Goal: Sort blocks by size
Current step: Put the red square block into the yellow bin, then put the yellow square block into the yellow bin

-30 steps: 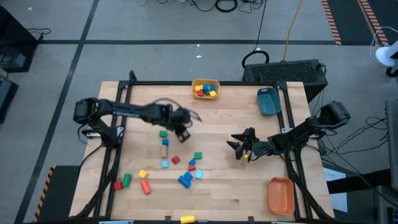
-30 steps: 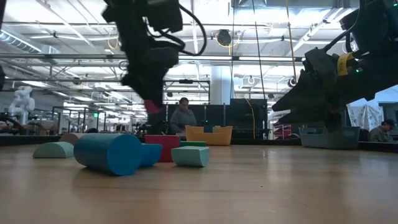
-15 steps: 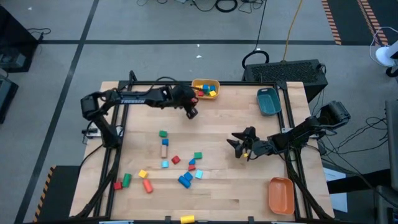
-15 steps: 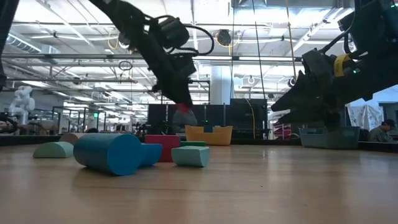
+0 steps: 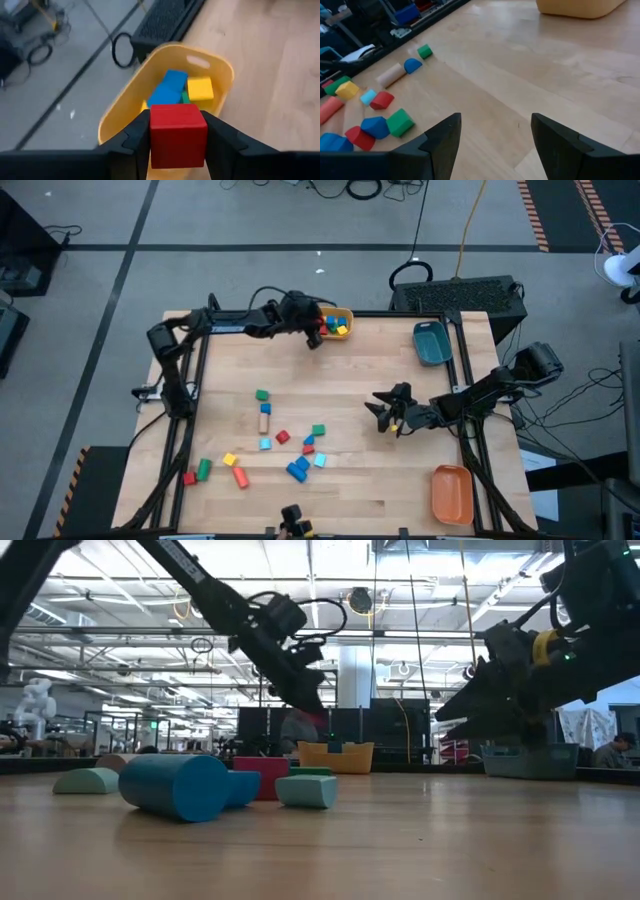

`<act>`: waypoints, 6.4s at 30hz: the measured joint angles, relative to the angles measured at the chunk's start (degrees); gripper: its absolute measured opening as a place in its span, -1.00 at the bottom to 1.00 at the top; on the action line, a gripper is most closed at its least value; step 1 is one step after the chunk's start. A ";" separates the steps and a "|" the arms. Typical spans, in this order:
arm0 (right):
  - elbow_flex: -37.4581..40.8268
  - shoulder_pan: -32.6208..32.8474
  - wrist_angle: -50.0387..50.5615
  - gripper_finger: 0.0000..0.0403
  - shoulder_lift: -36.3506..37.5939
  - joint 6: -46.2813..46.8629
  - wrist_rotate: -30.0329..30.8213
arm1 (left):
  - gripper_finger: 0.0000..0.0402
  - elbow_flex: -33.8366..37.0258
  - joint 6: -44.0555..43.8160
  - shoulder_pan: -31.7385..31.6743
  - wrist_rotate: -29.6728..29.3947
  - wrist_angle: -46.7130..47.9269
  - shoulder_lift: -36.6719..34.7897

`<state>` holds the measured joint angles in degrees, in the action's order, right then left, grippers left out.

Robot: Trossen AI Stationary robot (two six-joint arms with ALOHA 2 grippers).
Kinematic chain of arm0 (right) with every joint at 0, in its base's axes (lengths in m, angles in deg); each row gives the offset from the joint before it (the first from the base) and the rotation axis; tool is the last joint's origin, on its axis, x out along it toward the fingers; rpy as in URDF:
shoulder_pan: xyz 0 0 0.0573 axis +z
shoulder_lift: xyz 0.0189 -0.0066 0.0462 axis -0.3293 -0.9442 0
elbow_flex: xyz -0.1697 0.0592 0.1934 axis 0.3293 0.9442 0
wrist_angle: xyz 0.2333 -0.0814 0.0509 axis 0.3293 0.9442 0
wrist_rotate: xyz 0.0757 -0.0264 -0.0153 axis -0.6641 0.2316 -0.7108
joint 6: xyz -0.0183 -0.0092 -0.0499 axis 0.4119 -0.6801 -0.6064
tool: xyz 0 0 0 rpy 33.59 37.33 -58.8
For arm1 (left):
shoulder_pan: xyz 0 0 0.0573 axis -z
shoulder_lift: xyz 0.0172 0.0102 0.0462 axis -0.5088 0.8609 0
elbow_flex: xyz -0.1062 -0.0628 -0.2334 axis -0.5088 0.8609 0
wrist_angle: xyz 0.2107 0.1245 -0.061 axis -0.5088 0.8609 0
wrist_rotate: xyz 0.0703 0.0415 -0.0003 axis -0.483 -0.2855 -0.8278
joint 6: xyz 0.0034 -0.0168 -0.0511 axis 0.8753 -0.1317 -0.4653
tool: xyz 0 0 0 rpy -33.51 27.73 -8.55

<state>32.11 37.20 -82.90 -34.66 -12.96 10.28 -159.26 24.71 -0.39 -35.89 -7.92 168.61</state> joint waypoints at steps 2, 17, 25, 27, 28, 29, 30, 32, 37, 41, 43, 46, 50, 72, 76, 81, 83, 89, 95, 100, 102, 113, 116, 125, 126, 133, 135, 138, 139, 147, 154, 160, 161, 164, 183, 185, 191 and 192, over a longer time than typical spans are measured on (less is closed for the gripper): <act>-0.01 -0.25 -0.01 0.13 0.02 -0.03 0.01 | -0.31 0.06 2.19 -0.77 1.28 -0.69 1.31; -0.01 -3.93 0.99 0.13 0.00 -1.45 -0.20 | -0.19 0.11 3.68 -4.23 3.52 -5.85 5.98; -0.01 -5.47 1.11 0.13 0.02 -1.86 -0.55 | -0.04 0.11 3.83 -4.42 3.52 -7.11 5.96; -0.01 -5.70 1.14 0.13 0.02 -1.91 -0.76 | -0.04 0.11 3.55 -4.42 3.50 -6.76 5.71; -0.01 -5.84 1.14 0.13 0.02 -1.92 -1.07 | -0.04 0.11 3.48 -4.31 3.52 -6.10 5.36; -0.01 -6.03 1.14 0.13 0.02 -1.93 -1.64 | -0.03 0.11 3.47 -4.09 3.49 -5.72 4.98; -0.01 -6.05 1.26 0.13 0.02 -1.95 -1.88 | -0.03 0.11 3.45 -3.88 3.49 -5.07 4.32; -0.01 -6.03 1.45 0.13 0.01 -1.94 -2.03 | -0.03 0.13 3.46 -3.26 3.47 -1.96 2.30; -0.01 -6.05 1.43 0.13 0.02 -2.11 -2.03 | -0.03 0.12 3.50 -0.99 3.46 7.69 -4.09; -0.01 -6.03 1.42 0.13 0.02 -2.32 -2.03 | -0.03 0.11 3.44 1.40 3.13 15.54 -9.30; -0.01 -6.03 1.41 0.13 0.01 -2.51 -2.03 | -0.02 0.11 2.91 2.89 2.93 19.03 -11.63; -0.04 -6.03 1.37 0.13 0.00 -2.53 -2.03 | -0.02 0.11 0.48 5.42 1.06 24.47 -14.52; -0.04 -6.03 1.44 0.13 0.02 -3.08 -2.03 | -0.02 0.10 -3.80 9.30 -3.23 32.30 -17.48; -0.04 -6.03 1.38 0.13 0.01 -5.76 -1.75 | -0.02 0.15 -30.84 33.40 -7.13 60.72 -19.11; -0.04 -6.03 1.36 0.13 0.02 -5.69 -1.77 | -0.02 0.15 -30.73 38.72 -4.90 65.81 -19.11; -0.04 -6.03 1.33 0.13 0.02 -5.63 -1.77 | -0.02 1.49 -31.97 46.85 -3.62 69.58 -19.11; -0.04 -6.03 1.29 0.13 0.00 -5.54 -1.79 | -0.02 2.53 -32.85 49.91 -2.34 69.58 -19.11; -0.04 -6.02 1.29 0.13 0.00 -4.78 -1.84 | -0.02 3.97 -34.05 57.51 -0.61 69.34 -19.09; -0.04 -5.35 1.29 0.13 0.01 -3.86 -2.05 | -0.02 4.02 -44.87 62.75 0.55 66.68 -19.09; -0.04 -4.68 1.27 0.13 0.00 -3.42 -2.05 | -0.02 4.02 -64.27 65.03 0.39 66.19 -19.09; -0.04 -4.57 1.27 0.13 0.01 -3.35 -2.03 | -0.02 4.02 -73.93 65.78 0.63 66.20 -19.09; -0.04 -3.38 1.46 0.13 0.01 -3.51 -2.01 | -0.02 4.02 -95.58 70.70 0.86 65.88 -14.63; -0.04 -2.87 1.46 0.13 0.00 -3.53 -1.96 | -0.02 4.02 -97.62 71.21 2.74 65.91 -11.79; -0.04 -1.61 1.42 0.13 0.00 -2.91 -1.70 | 0.22 4.04 -98.50 71.25 5.70 67.42 -6.61; -0.04 -1.35 1.39 0.13 0.00 -2.89 -1.70 | 0.31 4.04 -98.97 71.25 5.29 68.14 -6.61; -0.04 -0.04 1.07 0.13 0.01 -2.48 -1.43 | 0.88 4.06 -103.10 71.51 2.82 74.14 -6.50; -0.04 0.27 1.09 0.13 0.02 -2.48 -1.40 | 0.94 4.48 -103.10 71.55 2.82 72.39 -6.50; -0.04 0.31 1.07 0.13 0.02 -2.48 -1.38 | 0.95 6.23 -103.06 71.50 3.15 69.07 -6.50; -0.04 0.31 1.07 0.13 0.01 -2.48 -1.38 | 0.94 6.94 -103.03 71.47 3.44 68.27 -6.50; -0.04 0.31 1.07 0.13 0.00 -2.48 -1.33 | 0.65 11.54 -103.03 71.51 6.58 65.17 -6.52; -0.04 0.31 1.09 0.13 0.00 -2.00 -0.37 | 0.37 13.53 -102.74 71.46 6.64 59.46 -6.71; -0.04 0.31 1.08 0.13 0.02 -1.88 -0.28 | 0.09 13.73 -102.68 70.80 7.00 58.37 -6.72; -0.04 0.31 1.09 0.13 0.02 -1.87 -0.26 | 0.03 13.73 -102.59 70.59 7.15 58.24 -6.72; -0.04 0.31 1.09 0.13 0.02 -1.87 -0.26 | -0.13 13.77 -101.51 69.74 7.27 57.92 -6.78; -0.04 1.27 1.14 0.13 0.00 -1.84 -0.28 | -0.29 11.91 -83.08 55.95 -0.14 59.05 -11.38; -0.04 1.27 1.14 0.13 0.02 -1.84 -0.26 | -0.29 10.91 -79.54 53.47 -1.48 58.90 -11.50; -0.04 1.27 1.35 0.13 0.01 -1.84 -0.26 | -0.29 8.97 -68.06 45.62 -3.72 53.75 -11.55; -0.04 1.27 1.44 0.13 0.02 -1.84 -0.26 | -0.29 8.94 -66.06 44.33 -3.80 52.07 -11.55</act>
<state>32.07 38.47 -81.46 -34.65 -14.80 10.01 -150.32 -41.36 43.94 -39.69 44.15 157.06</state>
